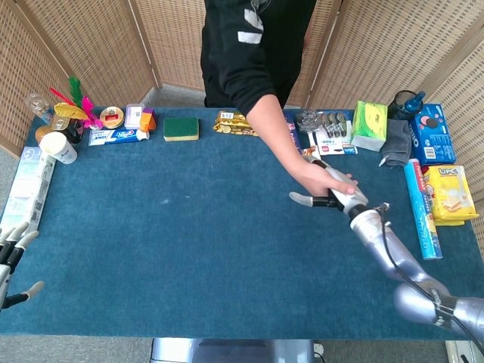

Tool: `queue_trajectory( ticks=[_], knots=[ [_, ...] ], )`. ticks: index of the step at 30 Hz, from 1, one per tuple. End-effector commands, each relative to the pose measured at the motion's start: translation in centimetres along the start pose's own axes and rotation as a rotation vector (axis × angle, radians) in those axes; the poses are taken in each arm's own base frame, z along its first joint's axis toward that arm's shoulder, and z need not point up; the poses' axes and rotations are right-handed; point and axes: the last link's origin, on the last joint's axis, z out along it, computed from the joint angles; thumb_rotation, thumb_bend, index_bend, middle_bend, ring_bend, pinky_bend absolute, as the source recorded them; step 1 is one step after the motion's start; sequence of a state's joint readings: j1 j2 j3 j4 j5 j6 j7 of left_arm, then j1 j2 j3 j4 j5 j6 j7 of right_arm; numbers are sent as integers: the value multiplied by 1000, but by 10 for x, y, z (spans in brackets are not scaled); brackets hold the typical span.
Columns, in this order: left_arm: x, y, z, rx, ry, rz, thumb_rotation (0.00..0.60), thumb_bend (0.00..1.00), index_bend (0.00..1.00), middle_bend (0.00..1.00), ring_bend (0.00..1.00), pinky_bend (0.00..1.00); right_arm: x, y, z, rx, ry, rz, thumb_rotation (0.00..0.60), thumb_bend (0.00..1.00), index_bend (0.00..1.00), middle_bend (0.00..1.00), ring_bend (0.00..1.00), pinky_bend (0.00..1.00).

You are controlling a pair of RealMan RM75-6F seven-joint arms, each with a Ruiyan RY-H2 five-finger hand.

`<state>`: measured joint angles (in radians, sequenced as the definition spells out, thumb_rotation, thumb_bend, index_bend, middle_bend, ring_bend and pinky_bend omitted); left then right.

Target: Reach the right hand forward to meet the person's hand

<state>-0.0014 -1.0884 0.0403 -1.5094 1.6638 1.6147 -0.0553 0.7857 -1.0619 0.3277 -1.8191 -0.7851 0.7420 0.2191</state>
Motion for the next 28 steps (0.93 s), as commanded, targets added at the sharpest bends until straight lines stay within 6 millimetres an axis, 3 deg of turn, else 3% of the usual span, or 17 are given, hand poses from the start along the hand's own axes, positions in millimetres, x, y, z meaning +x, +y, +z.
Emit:
queue_trajectory(
  ticks=[1, 5, 7, 9, 12, 15, 19, 28],
  knots=[
    [1, -1, -1, 2, 4, -4, 600, 34, 71, 0, 0, 0, -9, -4, 5, 0, 24, 1, 243, 0, 160, 218, 220, 324],
    [2, -2, -1, 1, 6, -8, 600, 34, 71, 0, 0, 0, -14, -5, 5, -2, 30, 33, 246, 1, 297, 381, 397, 521],
    [2, -2, -1, -1, 6, -8, 600, 34, 71, 0, 0, 0, -16, -5, 5, -5, 16, 51, 254, 34, 343, 435, 454, 571],
    [3, -2, -1, -1, 7, -10, 600, 35, 71, 0, 0, 0, -16, -4, 5, -5, 9, 61, 322, 104, 373, 472, 489, 591],
    [3, -2, -1, 0, 9, -11, 600, 34, 71, 0, 0, 0, -16, -3, 5, -5, 5, 56, 501, 197, 439, 539, 546, 630],
    [3, -2, -1, 0, 9, -10, 600, 35, 71, 0, 0, 0, -16, -3, 5, -7, -1, 55, 584, 246, 482, 568, 556, 634],
    [2, -1, -1, 0, 7, -8, 600, 35, 71, 0, 0, 0, -16, -4, 3, -6, 2, 54, 600, 291, 508, 601, 578, 663],
    [2, -1, -1, -1, 7, -9, 600, 35, 71, 0, 0, 0, -13, 0, 2, -21, 11, 57, 600, 295, 534, 609, 562, 665]
  ],
)
